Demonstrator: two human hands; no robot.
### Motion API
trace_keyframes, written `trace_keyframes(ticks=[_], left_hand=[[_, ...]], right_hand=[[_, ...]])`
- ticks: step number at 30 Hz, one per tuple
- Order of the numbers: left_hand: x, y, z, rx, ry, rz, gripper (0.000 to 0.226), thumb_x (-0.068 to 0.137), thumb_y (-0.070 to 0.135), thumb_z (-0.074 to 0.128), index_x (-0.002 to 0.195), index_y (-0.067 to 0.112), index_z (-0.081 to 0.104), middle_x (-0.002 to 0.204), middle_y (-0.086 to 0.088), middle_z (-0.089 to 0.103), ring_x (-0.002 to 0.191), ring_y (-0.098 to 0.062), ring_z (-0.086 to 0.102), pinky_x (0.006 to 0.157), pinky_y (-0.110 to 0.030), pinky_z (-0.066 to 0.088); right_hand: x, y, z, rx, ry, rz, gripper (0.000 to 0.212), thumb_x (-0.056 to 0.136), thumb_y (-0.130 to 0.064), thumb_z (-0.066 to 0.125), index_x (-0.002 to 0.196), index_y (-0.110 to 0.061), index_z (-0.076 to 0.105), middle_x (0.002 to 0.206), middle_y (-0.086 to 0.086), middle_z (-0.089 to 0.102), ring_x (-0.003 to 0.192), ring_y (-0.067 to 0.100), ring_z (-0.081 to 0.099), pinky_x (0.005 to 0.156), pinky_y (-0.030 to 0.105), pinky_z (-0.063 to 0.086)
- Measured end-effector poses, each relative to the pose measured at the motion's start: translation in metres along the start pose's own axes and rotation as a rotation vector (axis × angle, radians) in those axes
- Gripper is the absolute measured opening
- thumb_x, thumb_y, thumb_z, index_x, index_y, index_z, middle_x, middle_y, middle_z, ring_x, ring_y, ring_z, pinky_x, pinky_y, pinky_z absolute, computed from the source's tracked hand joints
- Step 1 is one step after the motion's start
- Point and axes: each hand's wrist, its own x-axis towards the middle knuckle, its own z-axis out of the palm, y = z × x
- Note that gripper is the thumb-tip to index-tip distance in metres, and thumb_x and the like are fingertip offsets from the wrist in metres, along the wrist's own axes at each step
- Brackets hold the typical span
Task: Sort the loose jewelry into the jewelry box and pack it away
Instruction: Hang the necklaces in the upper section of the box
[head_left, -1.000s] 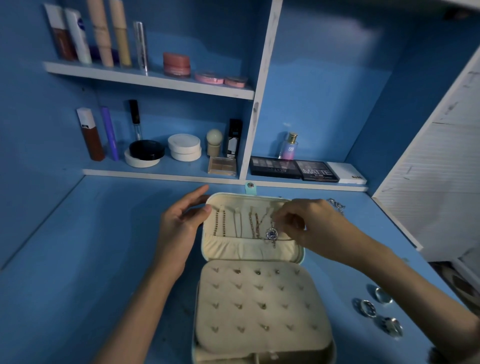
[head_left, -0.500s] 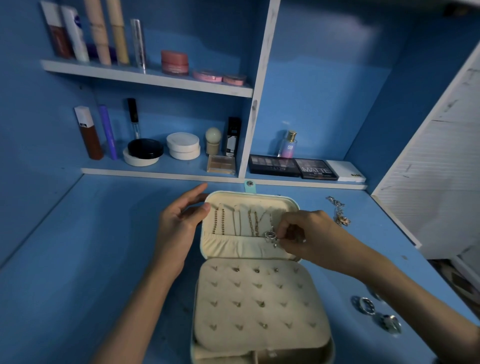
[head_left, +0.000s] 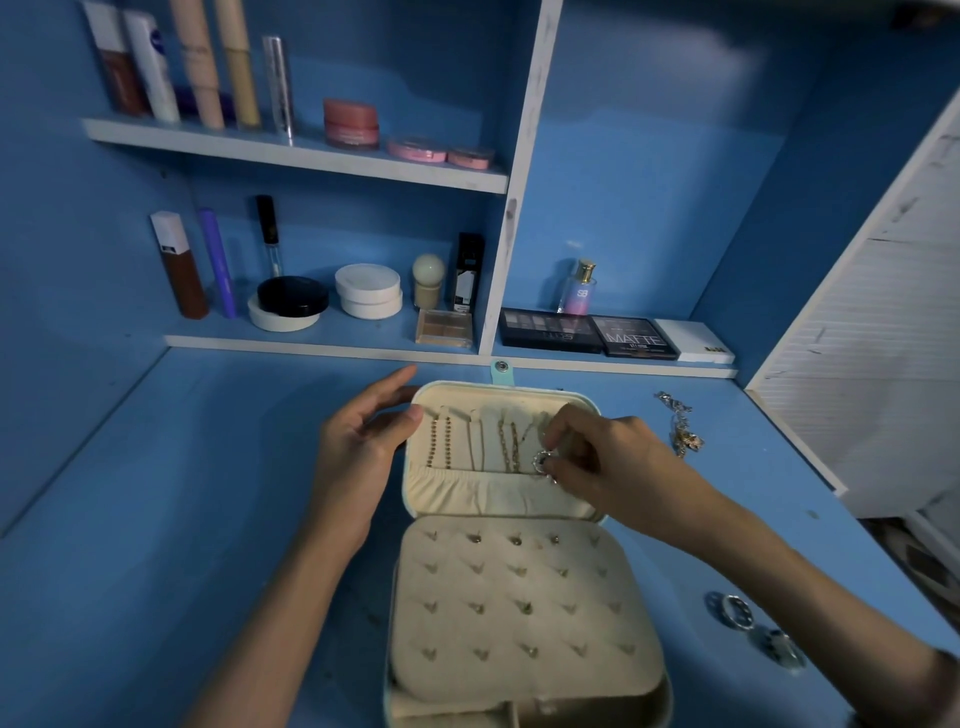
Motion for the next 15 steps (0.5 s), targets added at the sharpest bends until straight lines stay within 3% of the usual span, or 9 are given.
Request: trace_keyframes(ticks=[4, 8, 11, 15], left_hand=[[-0.001, 0.001, 0.0, 0.009, -0.005, 0.001, 0.04, 0.088, 0.0, 0.058, 0.104, 0.036, 0.065, 0.098, 0.006, 0.07, 0.089, -0.005, 0.067, 0.086, -0.027, 0.052], [-0.001, 0.001, 0.0, 0.01, -0.004, -0.003, 0.039, 0.088, 0.0, 0.058, 0.104, 0.035, 0.065, 0.097, 0.006, 0.07, 0.089, -0.005, 0.067, 0.088, -0.028, 0.052], [-0.001, 0.002, 0.0, 0.009, -0.004, 0.001, 0.04, 0.088, -0.001, 0.058, 0.104, 0.035, 0.064, 0.098, 0.005, 0.07, 0.089, -0.005, 0.067, 0.089, -0.028, 0.052], [-0.001, 0.001, 0.0, 0.009, -0.009, 0.008, 0.04, 0.088, -0.001, 0.058, 0.102, 0.037, 0.065, 0.093, 0.01, 0.071, 0.087, -0.002, 0.067, 0.08, -0.023, 0.053]], right_hand=[[-0.002, 0.001, 0.0, -0.004, 0.026, 0.021, 0.016, 0.085, -0.012, 0.062, 0.099, -0.019, 0.059, 0.057, -0.01, 0.048, 0.051, 0.008, 0.045, 0.057, 0.022, 0.039], [-0.004, -0.001, -0.01, 0.069, -0.077, 0.035, 0.026, 0.081, 0.001, 0.054, 0.086, -0.018, 0.071, 0.066, -0.011, 0.061, 0.06, 0.004, 0.056, 0.058, 0.012, 0.041], [-0.004, 0.0, -0.014, 0.139, -0.056, 0.04, 0.022, 0.083, -0.002, 0.055, 0.087, -0.022, 0.065, 0.073, 0.005, 0.066, 0.062, 0.014, 0.055, 0.061, 0.024, 0.047], [-0.003, -0.005, -0.015, 0.086, -0.114, 0.087, 0.024, 0.086, -0.004, 0.051, 0.093, -0.018, 0.069, 0.078, -0.008, 0.062, 0.062, -0.001, 0.054, 0.059, 0.005, 0.04]])
